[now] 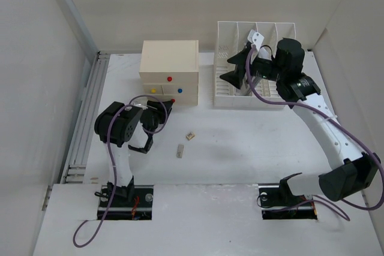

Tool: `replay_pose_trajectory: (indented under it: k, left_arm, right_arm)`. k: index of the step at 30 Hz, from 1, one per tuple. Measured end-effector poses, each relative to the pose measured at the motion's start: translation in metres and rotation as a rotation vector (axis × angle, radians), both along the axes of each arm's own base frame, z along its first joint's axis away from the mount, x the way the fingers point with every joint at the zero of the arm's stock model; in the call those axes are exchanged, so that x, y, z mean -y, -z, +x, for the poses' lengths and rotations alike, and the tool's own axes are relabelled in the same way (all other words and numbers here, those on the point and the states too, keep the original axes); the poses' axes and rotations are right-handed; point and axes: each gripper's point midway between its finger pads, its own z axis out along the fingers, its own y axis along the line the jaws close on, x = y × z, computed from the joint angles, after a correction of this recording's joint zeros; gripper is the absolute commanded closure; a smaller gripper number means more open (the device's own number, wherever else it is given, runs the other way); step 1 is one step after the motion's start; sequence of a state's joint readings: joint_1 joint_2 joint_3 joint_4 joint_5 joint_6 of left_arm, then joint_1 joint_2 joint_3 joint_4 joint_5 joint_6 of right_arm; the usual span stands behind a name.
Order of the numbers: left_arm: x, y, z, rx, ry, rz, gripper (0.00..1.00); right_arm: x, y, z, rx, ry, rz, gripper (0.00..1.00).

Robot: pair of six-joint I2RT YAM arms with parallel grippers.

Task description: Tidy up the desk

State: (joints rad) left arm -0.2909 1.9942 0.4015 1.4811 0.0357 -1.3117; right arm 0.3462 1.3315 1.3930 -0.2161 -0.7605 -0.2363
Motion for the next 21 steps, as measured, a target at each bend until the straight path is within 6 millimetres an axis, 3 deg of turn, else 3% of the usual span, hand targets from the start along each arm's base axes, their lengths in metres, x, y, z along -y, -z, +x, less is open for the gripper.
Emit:
replay_pose_trajectory:
  k: [15,21]
  left_arm:
    - [0.004,-0.003,0.010,0.013,-0.115,-0.034,0.55]
    - [0.006,-0.002,0.012,0.011,-0.142,-0.021,0.63]
  right_arm:
    - [-0.001,0.000,-0.003,-0.001,-0.017,0.002,0.29]
    - [-0.002,0.000,-0.004,-0.003,-0.026,0.003,0.29]
